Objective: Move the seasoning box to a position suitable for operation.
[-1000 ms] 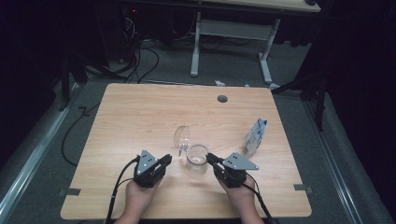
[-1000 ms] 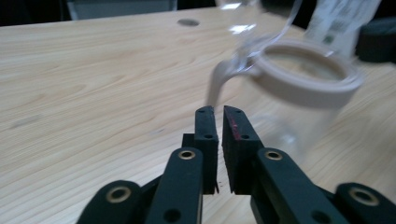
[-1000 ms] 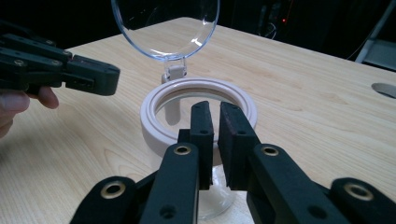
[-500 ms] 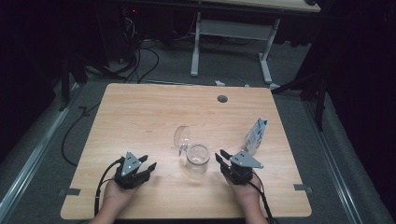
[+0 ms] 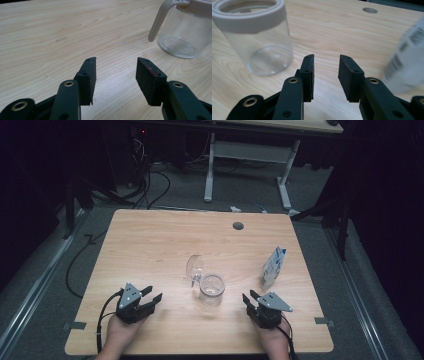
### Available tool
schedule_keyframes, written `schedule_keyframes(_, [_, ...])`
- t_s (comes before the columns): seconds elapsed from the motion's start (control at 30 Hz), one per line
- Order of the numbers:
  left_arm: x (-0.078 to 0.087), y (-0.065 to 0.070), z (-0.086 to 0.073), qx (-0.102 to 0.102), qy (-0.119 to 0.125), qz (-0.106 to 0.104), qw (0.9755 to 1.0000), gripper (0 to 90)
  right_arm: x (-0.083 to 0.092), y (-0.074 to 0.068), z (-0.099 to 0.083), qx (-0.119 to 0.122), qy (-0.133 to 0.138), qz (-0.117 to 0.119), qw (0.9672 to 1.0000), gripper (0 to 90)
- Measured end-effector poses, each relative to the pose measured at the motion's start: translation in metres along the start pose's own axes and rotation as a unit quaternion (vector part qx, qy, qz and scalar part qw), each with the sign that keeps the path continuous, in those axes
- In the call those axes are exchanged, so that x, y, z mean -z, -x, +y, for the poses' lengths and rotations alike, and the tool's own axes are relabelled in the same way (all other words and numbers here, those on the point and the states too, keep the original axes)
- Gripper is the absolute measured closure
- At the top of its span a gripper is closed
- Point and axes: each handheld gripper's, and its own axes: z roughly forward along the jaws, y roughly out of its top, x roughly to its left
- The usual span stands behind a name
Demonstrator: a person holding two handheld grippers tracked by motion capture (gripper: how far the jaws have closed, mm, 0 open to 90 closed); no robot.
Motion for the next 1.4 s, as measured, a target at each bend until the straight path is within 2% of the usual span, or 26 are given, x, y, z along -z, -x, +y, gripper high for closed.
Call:
schedule_keyframes(0.13, [-0.002, 0.004, 0.0, -0.008, 0.001, 0.001, 1.0, 51.1, 0.011, 0.014, -0.005, -0.012, 0.005, -0.024, 0.9996, 61.1])
schedule_keyframes(0.33, [-0.003, 0.005, 0.0, -0.016, -0.004, 0.006, 0.9999, 50.6, 0.015, 0.031, -0.007, -0.032, 0.005, -0.054, 0.998, 53.8])
schedule_keyframes(0.53, [0.001, -0.001, -0.001, -0.006, -0.005, 0.003, 1.0, 49.4, 0.008, 0.041, 0.001, -0.044, 0.003, -0.071, 0.9965, 46.5])
schedule_keyframes(0.67, [0.001, -0.004, -0.001, -0.002, -0.005, 0.001, 1.0, 47.3, 0.001, 0.046, 0.013, -0.041, 0.002, -0.09, 0.9951, 41.8])
schedule_keyframes(0.77, [0.002, -0.005, -0.001, -0.001, -0.003, 0.001, 1.0, 47.3, -0.004, 0.054, 0.022, -0.048, 0.003, -0.11, 0.9928, 40.0])
schedule_keyframes(0.97, [0.002, -0.005, -0.002, -0.001, -0.004, 0.003, 1.0, 47.3, -0.014, 0.066, 0.032, -0.058, -0.002, -0.133, 0.9895, 38.3])
schedule_keyframes(1.07, [0.002, -0.005, -0.002, -0.001, -0.002, 0.002, 1.0, 47.3, -0.019, 0.068, 0.033, -0.062, -0.008, -0.138, 0.9884, 40.9])
schedule_keyframes(1.2, [0.002, -0.005, -0.002, -0.001, -0.002, 0.001, 1.0, 47.3, -0.021, 0.069, 0.033, -0.062, -0.015, -0.147, 0.9872, 51.5])
schedule_keyframes(1.27, [0.002, -0.005, -0.002, -0.001, -0.002, 0.001, 1.0, 47.3, -0.018, 0.069, 0.032, -0.065, -0.013, -0.142, 0.9877, 57.3])
schedule_keyframes(1.33, [0.002, -0.005, -0.002, -0.004, -0.006, 0.0, 1.0, 47.3, -0.014, 0.07, 0.031, -0.056, -0.009, -0.14, 0.9885, 62.6])
schedule_keyframes(1.37, [0.002, -0.005, -0.002, -0.004, -0.005, 0.001, 1.0, 47.3, -0.011, 0.072, 0.03, -0.056, -0.01, -0.138, 0.9888, 68.7])
schedule_keyframes(1.4, [0.001, -0.005, -0.002, -0.003, -0.005, 0.001, 1.0, 47.3, -0.011, 0.072, 0.03, -0.056, -0.01, -0.138, 0.9888, 68.7])
